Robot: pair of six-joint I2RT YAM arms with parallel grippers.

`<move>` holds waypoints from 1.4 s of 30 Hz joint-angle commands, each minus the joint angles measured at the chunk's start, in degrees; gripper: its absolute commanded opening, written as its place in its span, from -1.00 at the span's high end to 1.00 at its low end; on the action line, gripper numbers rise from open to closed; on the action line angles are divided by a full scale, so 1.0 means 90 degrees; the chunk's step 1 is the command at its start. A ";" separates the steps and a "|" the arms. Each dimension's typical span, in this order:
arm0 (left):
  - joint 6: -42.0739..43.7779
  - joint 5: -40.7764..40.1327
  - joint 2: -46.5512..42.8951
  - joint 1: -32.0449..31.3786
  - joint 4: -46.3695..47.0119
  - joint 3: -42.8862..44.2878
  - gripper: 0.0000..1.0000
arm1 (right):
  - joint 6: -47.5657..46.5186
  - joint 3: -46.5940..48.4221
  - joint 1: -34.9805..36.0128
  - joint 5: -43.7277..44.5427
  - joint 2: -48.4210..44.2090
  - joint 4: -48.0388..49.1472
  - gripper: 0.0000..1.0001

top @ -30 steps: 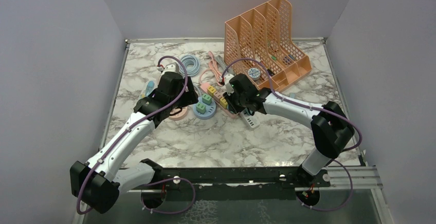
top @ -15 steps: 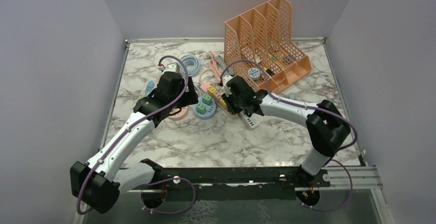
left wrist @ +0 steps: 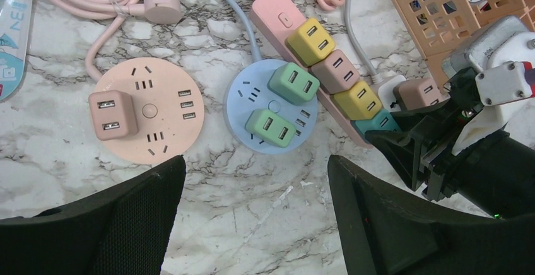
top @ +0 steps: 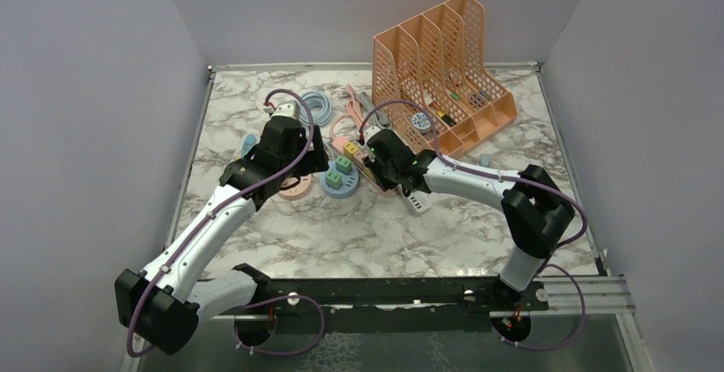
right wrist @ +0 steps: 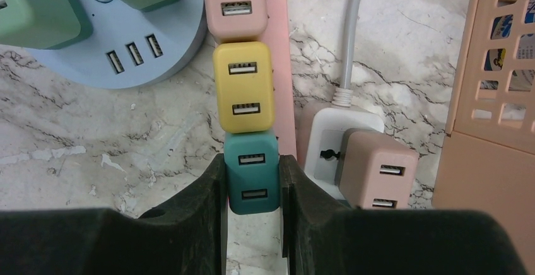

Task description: Insert the plug

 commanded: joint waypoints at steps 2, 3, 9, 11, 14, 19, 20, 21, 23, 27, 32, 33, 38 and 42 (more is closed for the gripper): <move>0.0012 0.0055 -0.0016 0.0045 -0.0117 0.0104 -0.70 | 0.0703 -0.0541 0.0163 -0.0482 0.1418 0.0120 0.98; 0.0012 0.0069 -0.0003 0.0048 -0.0111 0.0119 -0.71 | 0.0775 -0.0566 0.0222 -0.0375 0.1387 0.0142 0.98; 0.0010 0.0056 -0.0114 0.0045 -0.0269 0.0253 -0.73 | 0.1219 -0.0390 0.0244 0.0087 0.0090 0.0130 0.59; 0.0096 0.0120 -0.0157 0.0048 -0.0299 0.0306 -0.88 | 0.1398 -0.0139 0.0244 0.0346 -0.0275 0.0012 0.18; 0.0251 0.0091 -0.0168 0.0048 -0.0340 0.0435 -0.99 | 0.1708 0.0650 0.0235 0.0797 -0.0348 -0.0737 -0.09; 0.0326 0.0085 -0.0220 0.0048 -0.0476 0.0616 -0.98 | 0.2156 0.1108 0.0235 0.1187 -0.0704 -0.1340 -0.40; 0.0326 0.0068 -0.0255 0.0048 -0.0526 0.0628 -0.98 | 0.2269 0.1084 0.0235 0.1234 -0.0870 -0.1435 -0.41; 0.0336 0.0074 -0.0309 0.0043 -0.0585 0.0637 -0.98 | 0.2356 0.1043 0.0235 0.1261 -0.1029 -0.1543 -0.41; 0.0365 0.0084 -0.0438 0.0048 -0.0718 0.0640 -0.98 | 0.2573 0.0913 0.0237 0.1314 -0.1378 -0.1810 -0.42; 0.0467 -0.0017 -0.0941 0.0048 -0.0851 0.0587 -0.98 | 0.3106 0.0453 0.0240 0.1573 -0.2324 -0.2440 -0.47; 0.0851 -0.0277 -0.1807 0.0048 -0.0863 0.0552 -0.98 | 0.3482 -0.0063 0.0237 0.2237 -0.3798 -0.3050 -0.65; 0.0951 -0.0383 -0.1974 0.0043 -0.0863 0.0565 -0.99 | 0.3541 -0.0075 0.0236 0.2435 -0.4068 -0.3233 -0.67; 0.1440 -0.0956 -0.2650 0.0048 -0.1033 0.0952 -0.98 | 0.3871 0.0322 0.0242 0.3358 -0.5306 -0.4143 -0.73; 0.1699 -0.1391 -0.3053 0.0048 -0.1212 0.1386 -0.99 | 0.3828 0.0794 0.0235 0.3767 -0.5984 -0.4504 -0.79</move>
